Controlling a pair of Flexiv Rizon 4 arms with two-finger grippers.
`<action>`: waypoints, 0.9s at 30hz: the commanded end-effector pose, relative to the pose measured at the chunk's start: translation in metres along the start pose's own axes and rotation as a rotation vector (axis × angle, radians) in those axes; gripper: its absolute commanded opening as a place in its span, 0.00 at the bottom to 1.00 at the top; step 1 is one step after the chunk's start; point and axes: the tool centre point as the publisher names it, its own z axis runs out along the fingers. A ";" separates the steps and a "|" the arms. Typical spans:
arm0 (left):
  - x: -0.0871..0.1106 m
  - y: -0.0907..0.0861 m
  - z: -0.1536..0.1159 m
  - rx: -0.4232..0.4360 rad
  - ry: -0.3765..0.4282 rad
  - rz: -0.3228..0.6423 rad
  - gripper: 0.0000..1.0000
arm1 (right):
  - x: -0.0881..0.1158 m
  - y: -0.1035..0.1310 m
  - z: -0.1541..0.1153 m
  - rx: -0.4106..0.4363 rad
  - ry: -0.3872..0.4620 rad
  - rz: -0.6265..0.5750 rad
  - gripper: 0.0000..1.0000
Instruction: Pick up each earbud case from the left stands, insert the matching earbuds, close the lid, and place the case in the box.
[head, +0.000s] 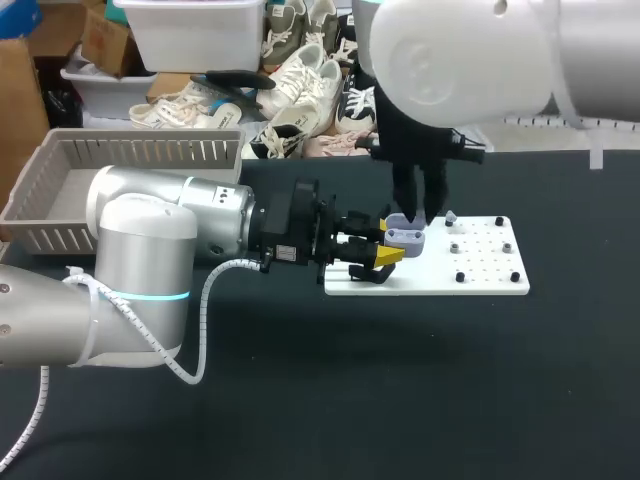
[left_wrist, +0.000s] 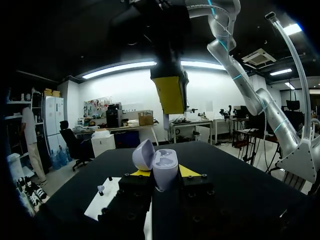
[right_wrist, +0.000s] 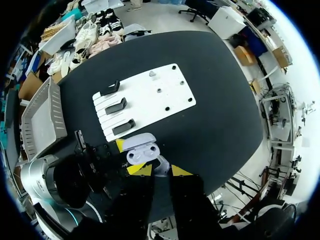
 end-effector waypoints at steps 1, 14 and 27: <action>0.001 0.001 0.000 0.003 0.000 0.000 0.00 | -0.001 0.003 0.003 0.027 0.022 -0.001 0.00; 0.001 0.001 0.000 0.003 0.000 0.000 0.00 | -0.002 0.001 0.003 0.019 0.037 -0.007 0.00; 0.001 0.001 0.000 0.003 0.000 0.000 0.00 | 0.006 0.011 0.001 0.028 0.011 -0.029 0.00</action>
